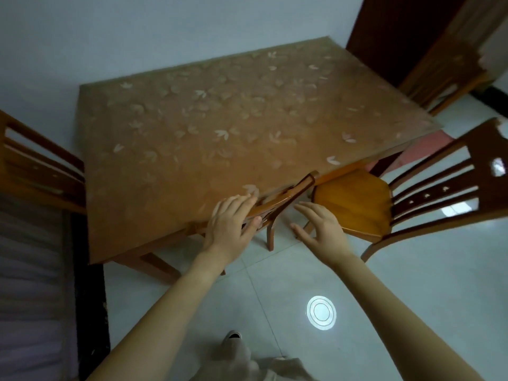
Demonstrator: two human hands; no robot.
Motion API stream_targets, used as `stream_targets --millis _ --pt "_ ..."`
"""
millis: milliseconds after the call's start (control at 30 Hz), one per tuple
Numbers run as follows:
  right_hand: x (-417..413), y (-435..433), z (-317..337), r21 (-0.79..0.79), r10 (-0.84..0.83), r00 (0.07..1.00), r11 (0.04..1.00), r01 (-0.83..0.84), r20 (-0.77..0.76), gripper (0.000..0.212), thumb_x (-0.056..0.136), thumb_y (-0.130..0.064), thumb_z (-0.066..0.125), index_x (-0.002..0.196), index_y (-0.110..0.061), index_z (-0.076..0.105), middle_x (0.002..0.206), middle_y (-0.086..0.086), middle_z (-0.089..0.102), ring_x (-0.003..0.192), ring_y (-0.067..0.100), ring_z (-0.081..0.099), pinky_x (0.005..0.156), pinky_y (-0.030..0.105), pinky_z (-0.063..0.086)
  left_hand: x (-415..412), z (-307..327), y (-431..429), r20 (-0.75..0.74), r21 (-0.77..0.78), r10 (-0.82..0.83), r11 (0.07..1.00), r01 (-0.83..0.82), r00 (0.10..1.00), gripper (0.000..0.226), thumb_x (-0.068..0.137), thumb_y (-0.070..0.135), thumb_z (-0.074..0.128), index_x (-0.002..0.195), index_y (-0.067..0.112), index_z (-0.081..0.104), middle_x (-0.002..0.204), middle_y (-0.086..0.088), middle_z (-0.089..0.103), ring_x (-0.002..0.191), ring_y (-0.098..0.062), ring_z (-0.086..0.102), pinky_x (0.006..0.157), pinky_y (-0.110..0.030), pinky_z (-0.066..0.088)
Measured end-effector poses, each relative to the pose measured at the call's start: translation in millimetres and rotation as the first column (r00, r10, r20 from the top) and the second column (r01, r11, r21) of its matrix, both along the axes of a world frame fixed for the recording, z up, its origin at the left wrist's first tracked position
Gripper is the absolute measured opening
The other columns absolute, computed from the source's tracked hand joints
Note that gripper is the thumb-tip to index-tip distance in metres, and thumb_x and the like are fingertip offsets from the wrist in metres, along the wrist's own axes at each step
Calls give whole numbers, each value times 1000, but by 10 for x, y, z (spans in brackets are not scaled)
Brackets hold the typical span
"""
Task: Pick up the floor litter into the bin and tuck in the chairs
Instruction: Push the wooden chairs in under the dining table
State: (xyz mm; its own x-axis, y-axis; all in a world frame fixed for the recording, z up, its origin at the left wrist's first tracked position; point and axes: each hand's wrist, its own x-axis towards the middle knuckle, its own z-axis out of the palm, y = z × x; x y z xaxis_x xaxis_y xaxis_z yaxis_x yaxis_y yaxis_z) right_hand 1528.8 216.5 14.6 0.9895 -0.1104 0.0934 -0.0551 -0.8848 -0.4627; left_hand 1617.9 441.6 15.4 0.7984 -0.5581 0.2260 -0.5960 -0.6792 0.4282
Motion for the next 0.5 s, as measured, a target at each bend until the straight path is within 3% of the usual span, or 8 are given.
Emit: stream_targets --millis 167,500 --pt "-820 177 -3 -48 -194 981 980 194 12 57 96 -61 33 140 -27 48 142 -2 50 133 17 42 113 40 30 -344 9 -29 47 -5 -257 966 258 965 53 99 48 28 140 20 46 143 3 48 136 -14 37 115 -39 23" --pt "-2209 242 -194 -71 -579 815 814 576 -30 59 97 -57 31 135 -19 56 137 0 57 129 20 49 111 41 33 -1060 -321 -437 -132 31 -567 817 575 813 62 99 54 18 131 16 56 131 1 59 124 -18 51 104 -43 41"
